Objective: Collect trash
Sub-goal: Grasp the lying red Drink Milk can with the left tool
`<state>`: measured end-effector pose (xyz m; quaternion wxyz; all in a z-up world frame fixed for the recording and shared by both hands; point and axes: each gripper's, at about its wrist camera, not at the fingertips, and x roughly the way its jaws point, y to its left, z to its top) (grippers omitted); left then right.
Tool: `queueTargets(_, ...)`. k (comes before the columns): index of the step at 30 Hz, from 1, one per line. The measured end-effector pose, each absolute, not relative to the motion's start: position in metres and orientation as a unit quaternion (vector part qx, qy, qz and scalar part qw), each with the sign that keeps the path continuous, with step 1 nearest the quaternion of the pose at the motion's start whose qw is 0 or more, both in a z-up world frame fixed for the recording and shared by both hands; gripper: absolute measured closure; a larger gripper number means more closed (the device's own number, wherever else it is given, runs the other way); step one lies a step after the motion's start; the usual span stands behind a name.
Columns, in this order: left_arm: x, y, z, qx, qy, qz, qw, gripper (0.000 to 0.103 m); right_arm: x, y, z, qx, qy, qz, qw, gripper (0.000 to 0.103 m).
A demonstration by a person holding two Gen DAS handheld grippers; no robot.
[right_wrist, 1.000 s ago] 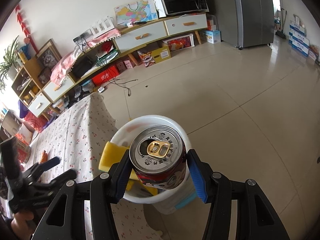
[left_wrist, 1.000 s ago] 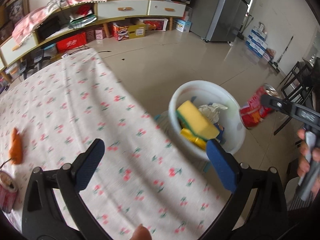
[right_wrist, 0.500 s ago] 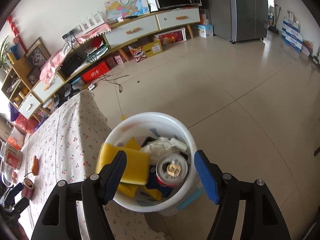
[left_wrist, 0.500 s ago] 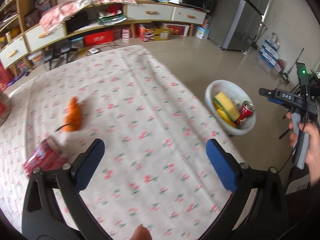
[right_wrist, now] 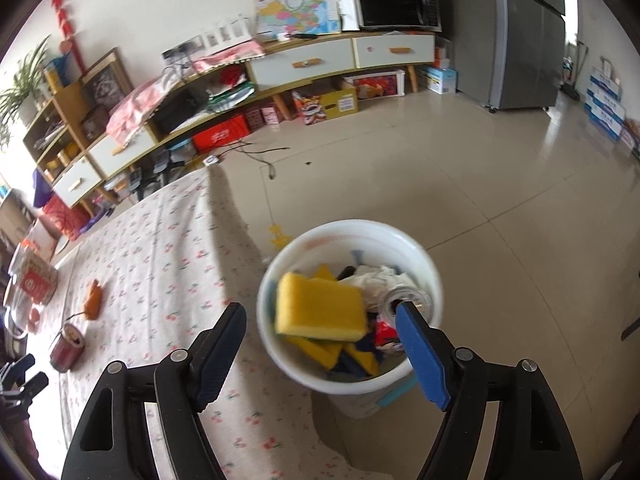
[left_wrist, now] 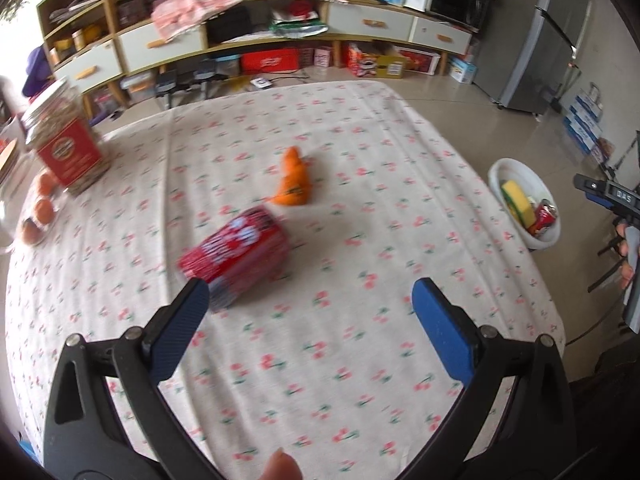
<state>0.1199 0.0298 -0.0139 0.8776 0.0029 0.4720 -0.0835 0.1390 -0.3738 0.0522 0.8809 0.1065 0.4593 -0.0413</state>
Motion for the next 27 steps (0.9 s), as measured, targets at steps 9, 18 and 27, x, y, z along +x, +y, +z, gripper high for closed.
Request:
queueTargets(9,0.117,0.069,-0.034,-0.038,0.481,-0.044,0.875,0.002,0.137,-0.323,0.051,0.087,0.471,-0.01,0.878,0.019)
queueTargets(18,0.138,0.091,-0.049,-0.074,0.481,-0.008,0.874,0.002,0.143,-0.28,0.038,0.06,0.49,0.017,0.869,0.019)
queueTargets(27,0.155,0.062,-0.054,-0.1,0.466,0.086,0.875,0.001,0.152,-0.266,0.034,0.05,0.494,0.02,0.868,0.019)
